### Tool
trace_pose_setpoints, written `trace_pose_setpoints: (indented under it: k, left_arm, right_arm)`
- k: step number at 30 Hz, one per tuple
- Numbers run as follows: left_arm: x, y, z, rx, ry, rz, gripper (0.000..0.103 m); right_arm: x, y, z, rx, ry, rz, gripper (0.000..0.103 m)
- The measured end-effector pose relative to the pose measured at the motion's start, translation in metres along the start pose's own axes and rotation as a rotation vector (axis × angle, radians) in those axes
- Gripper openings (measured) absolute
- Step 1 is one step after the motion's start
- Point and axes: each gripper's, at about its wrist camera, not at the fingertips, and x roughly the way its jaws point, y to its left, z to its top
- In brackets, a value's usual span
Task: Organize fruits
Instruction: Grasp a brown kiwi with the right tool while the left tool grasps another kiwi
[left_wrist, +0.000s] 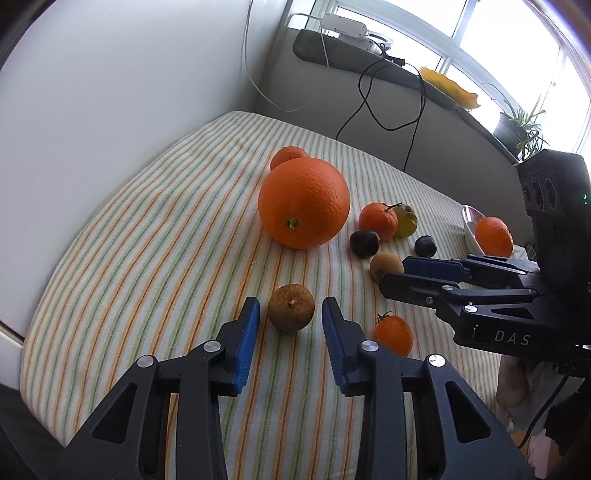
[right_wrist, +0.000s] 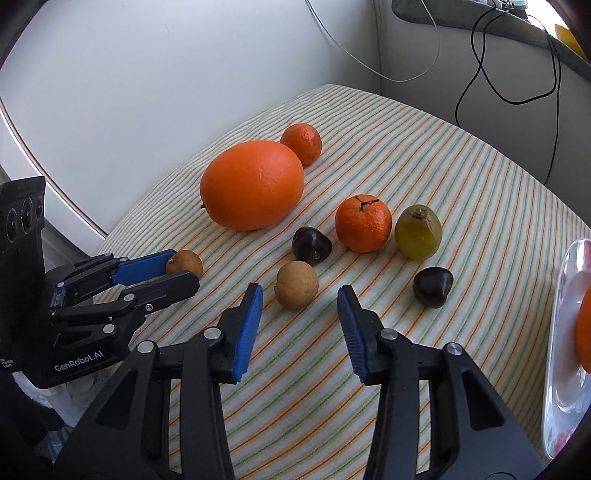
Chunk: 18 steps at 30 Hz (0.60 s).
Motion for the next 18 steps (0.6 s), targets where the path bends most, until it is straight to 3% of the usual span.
trace_pose_setpoints:
  k: [9, 15, 18]
  left_arm:
    - [0.004, 0.0, 0.001, 0.01, 0.002, -0.002, 0.031]
    - [0.005, 0.001, 0.001, 0.009, -0.003, 0.004, 0.024]
    - [0.005, 0.0, 0.001, 0.016, -0.006, 0.009, 0.024]
  right_arm:
    - [0.01, 0.002, 0.004, -0.002, 0.018, 0.008, 0.043]
    - [0.011, 0.001, 0.006, 0.003, 0.021, 0.003, 0.026]
    - [0.01, -0.001, 0.006, 0.008, 0.016, 0.012, 0.025]
